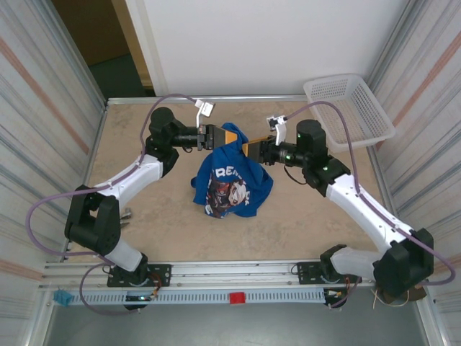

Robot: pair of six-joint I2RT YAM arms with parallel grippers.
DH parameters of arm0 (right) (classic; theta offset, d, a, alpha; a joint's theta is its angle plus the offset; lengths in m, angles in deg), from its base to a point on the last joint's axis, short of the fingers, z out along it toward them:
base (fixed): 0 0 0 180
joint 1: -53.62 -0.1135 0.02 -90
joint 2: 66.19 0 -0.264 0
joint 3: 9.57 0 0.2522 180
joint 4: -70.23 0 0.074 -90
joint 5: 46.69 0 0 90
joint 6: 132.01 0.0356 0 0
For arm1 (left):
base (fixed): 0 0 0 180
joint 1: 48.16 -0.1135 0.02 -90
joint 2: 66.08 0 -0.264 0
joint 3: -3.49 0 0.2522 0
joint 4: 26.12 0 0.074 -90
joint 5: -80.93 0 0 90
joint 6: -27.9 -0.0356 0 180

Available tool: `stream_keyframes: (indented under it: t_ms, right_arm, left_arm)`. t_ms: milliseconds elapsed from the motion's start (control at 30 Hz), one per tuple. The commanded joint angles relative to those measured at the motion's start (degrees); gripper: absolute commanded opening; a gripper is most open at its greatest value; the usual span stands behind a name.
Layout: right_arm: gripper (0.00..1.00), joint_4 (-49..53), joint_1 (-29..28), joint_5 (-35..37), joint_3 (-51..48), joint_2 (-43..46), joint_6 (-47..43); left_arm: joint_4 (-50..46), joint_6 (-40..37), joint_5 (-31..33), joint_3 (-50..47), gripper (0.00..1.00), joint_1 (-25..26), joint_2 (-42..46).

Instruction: Fold the inside-out t-shirt

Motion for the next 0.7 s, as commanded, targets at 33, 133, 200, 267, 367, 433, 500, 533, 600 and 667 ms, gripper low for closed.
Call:
stream_keyframes:
  t_ms: [33,133,200,267,367,433,500,533,600,667]
  right_arm:
    - [0.36,-2.2,-1.3,-1.2,0.8,1.6,1.1]
    - [0.35,-3.1,-2.0,-1.7,1.1,0.4,1.6]
    - [0.35,-3.5,-2.4,-1.6,1.5,-0.7,1.7]
    - [0.35,-3.6,-2.7,-1.1,2.0,-2.0,1.5]
    - [0.36,-4.1,-2.6,-0.3,2.8,-3.8,1.3]
    - [0.35,-4.1,-2.5,-0.1,3.8,-5.0,1.1]
    - [0.27,-4.2,-2.1,-0.6,4.8,-5.9,1.1]
    - [0.21,-3.9,-1.9,-1.0,5.3,-6.2,1.1]
    - [0.04,-2.8,-1.7,-2.2,5.9,-6.1,0.8]
    - [0.00,-0.8,-1.4,-3.1,6.1,-4.9,-0.2]
  left_arm:
    - [0.8,-0.9,-1.0,2.7,0.00,0.3,1.5]
    - [0.8,-0.9,-1.0,3.1,0.00,0.3,1.5]
    - [0.7,-0.8,-1.0,3.3,0.00,0.3,1.6]
    - [0.8,-0.7,-1.1,3.4,0.00,0.3,1.7]
    - [1.0,-0.4,-1.1,3.5,0.00,0.3,1.9]
    - [1.0,-0.3,-1.3,3.5,0.00,0.3,2.1]
    - [1.0,-0.3,-1.4,3.3,0.00,0.3,2.2]
    - [1.0,-0.3,-1.4,3.1,0.00,0.3,2.2]
    - [1.0,-0.5,-1.1,2.5,0.00,0.3,2.3]
    - [0.5,-1.1,-0.2,1.7,0.00,0.2,2.4]
